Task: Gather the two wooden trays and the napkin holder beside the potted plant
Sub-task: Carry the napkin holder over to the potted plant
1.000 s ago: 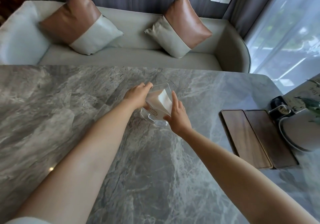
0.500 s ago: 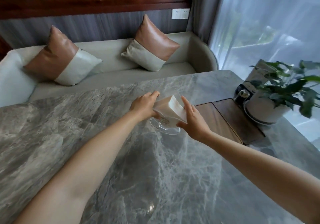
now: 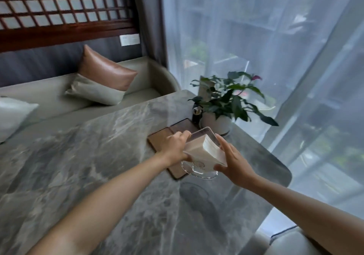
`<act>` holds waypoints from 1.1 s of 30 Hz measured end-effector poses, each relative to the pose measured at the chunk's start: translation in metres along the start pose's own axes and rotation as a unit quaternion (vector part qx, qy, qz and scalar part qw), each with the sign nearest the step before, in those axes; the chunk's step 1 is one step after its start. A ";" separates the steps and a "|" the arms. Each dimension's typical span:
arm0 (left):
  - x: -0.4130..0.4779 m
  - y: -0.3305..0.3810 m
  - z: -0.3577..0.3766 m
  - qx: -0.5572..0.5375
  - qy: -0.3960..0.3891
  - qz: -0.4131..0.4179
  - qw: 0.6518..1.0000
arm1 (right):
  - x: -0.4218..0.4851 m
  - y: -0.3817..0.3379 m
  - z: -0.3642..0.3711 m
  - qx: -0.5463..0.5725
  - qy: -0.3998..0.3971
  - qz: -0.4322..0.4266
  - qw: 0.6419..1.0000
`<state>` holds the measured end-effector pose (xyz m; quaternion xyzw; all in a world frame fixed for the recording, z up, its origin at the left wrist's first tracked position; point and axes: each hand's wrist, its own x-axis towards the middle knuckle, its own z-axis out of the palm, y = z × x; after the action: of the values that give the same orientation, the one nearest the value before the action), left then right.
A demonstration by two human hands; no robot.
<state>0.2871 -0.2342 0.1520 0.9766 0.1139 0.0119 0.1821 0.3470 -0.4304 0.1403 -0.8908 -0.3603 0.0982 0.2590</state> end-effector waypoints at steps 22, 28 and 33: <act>0.178 0.192 0.122 -0.010 -0.139 0.085 0.987 | -0.011 0.228 -0.072 0.064 0.078 0.169 0.980; 0.208 0.206 0.135 -0.008 -0.157 0.093 0.983 | 0.000 0.251 -0.074 0.061 0.094 0.201 0.973; 0.220 0.212 0.146 0.010 -0.172 0.106 0.979 | 0.001 0.261 -0.071 0.069 0.094 0.216 0.969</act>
<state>0.5573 -0.4282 0.0881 0.9724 -0.0235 -0.1377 0.1866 0.5272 -0.6156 0.0620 -0.9327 -0.1254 0.0920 0.3253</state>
